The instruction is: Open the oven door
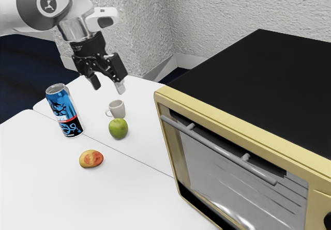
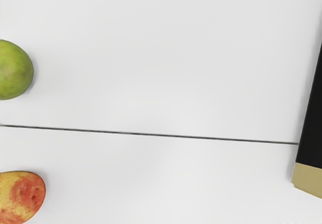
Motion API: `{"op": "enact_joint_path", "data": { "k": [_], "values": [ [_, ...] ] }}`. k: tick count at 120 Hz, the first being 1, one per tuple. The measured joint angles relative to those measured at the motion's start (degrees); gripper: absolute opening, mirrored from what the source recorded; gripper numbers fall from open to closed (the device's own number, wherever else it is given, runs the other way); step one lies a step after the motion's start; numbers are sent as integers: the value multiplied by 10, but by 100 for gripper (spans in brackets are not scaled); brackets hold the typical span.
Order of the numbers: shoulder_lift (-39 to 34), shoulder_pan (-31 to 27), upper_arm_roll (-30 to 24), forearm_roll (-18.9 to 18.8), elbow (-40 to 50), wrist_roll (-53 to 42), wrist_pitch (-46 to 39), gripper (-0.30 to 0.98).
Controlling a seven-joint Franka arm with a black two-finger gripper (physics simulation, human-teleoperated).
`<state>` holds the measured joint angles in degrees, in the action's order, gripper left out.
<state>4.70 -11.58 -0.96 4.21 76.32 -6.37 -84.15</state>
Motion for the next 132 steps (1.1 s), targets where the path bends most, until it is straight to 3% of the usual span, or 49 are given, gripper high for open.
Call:
{"op": "enact_joint_path", "data": {
  "k": [18,28,37,42,48,61,72,85,106,132],
  "values": [
    [0,2,0,1,-1,-5,1,69],
    [-32,-2,-3,3,-89,-24,21,69],
    [-112,-54,-62,26,-121,-101,41,69],
    [-149,-30,-106,23,-124,-139,58,69],
    [-228,-1,-138,33,-73,-189,65,68],
    [-391,65,-148,82,85,-303,34,69],
    [-455,113,-150,122,171,-398,-3,69],
    [-470,172,-179,152,222,-499,-48,69],
    [-455,181,-229,174,244,-623,-99,69],
    [-331,178,-251,142,192,-675,-127,69]
  ]
}}
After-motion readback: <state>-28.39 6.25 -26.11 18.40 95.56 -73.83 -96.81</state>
